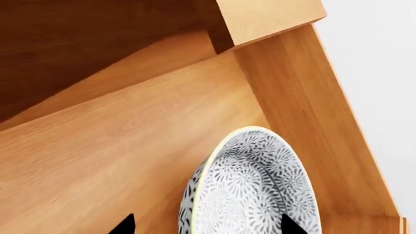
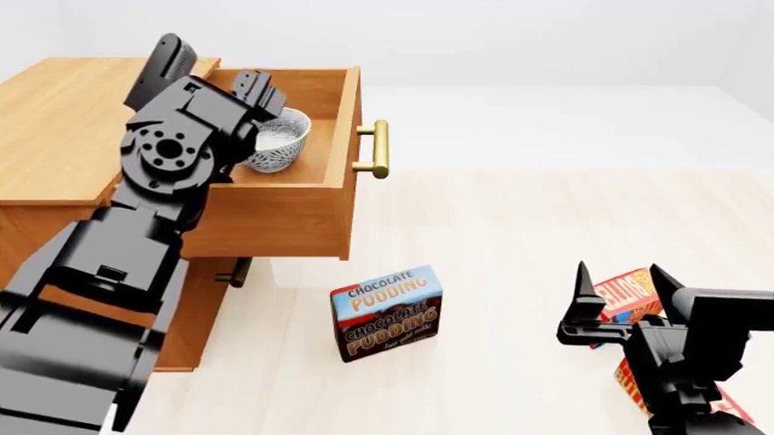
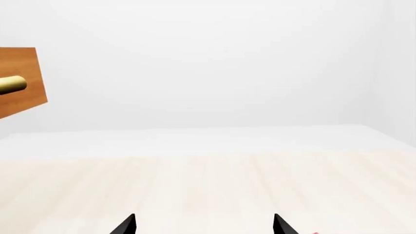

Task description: Put the bowl in the top drawer of the cabinet.

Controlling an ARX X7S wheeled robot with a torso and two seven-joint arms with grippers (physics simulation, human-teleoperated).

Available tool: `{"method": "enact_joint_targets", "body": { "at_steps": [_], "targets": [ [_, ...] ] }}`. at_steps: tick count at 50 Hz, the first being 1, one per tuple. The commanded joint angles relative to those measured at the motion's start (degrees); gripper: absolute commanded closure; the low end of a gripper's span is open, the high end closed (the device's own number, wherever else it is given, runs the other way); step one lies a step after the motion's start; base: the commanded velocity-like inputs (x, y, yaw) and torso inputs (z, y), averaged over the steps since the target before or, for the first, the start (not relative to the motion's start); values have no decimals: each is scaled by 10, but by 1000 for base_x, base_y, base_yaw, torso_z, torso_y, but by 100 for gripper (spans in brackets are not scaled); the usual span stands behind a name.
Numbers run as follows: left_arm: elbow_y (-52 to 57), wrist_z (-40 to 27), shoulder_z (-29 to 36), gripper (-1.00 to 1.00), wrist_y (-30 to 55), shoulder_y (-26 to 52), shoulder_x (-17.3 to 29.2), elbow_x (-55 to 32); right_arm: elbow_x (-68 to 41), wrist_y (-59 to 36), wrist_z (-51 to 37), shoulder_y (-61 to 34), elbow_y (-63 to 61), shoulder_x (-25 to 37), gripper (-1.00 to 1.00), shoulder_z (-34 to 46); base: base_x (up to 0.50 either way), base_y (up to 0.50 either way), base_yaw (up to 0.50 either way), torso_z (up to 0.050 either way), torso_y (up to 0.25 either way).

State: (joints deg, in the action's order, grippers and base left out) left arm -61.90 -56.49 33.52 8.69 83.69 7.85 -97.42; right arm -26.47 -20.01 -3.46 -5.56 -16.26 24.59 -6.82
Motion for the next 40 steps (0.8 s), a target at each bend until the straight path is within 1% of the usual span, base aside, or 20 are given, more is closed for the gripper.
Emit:
{"method": "enact_joint_targets", "body": {
  "at_steps": [1, 7, 14, 19, 26, 40],
  "targets": [
    [37, -15, 2, -100, -8, -13, 14, 6, -3, 3, 0, 5, -2, 1, -100, -2, 0, 0, 0, 0, 0],
    [51, -29, 15, -100, -16, -12, 21, 23, -4, 5, 0, 7, -2, 1, -100, -3, 0, 0, 0, 0, 0],
    [68, -9, 18, -100, 0, -5, 26, 22, -4, 9, 2, 5, 3, 0, -100, 0, 0, 0, 0, 0, 0],
    [117, -8, 12, -100, -6, -12, 38, 20, -5, 12, 3, 8, 5, 0, -100, -3, 0, 0, 0, 0, 2],
    [154, -2, 5, -100, -9, -16, 46, 17, -5, 18, 4, 14, 9, 1, -100, -4, 0, 0, 0, 0, 0],
    [248, -28, -8, -100, -15, -27, 71, 9, -6, 20, 1, 18, 6, 0, -100, -4, 0, 0, 0, 0, 0]
  ]
}}
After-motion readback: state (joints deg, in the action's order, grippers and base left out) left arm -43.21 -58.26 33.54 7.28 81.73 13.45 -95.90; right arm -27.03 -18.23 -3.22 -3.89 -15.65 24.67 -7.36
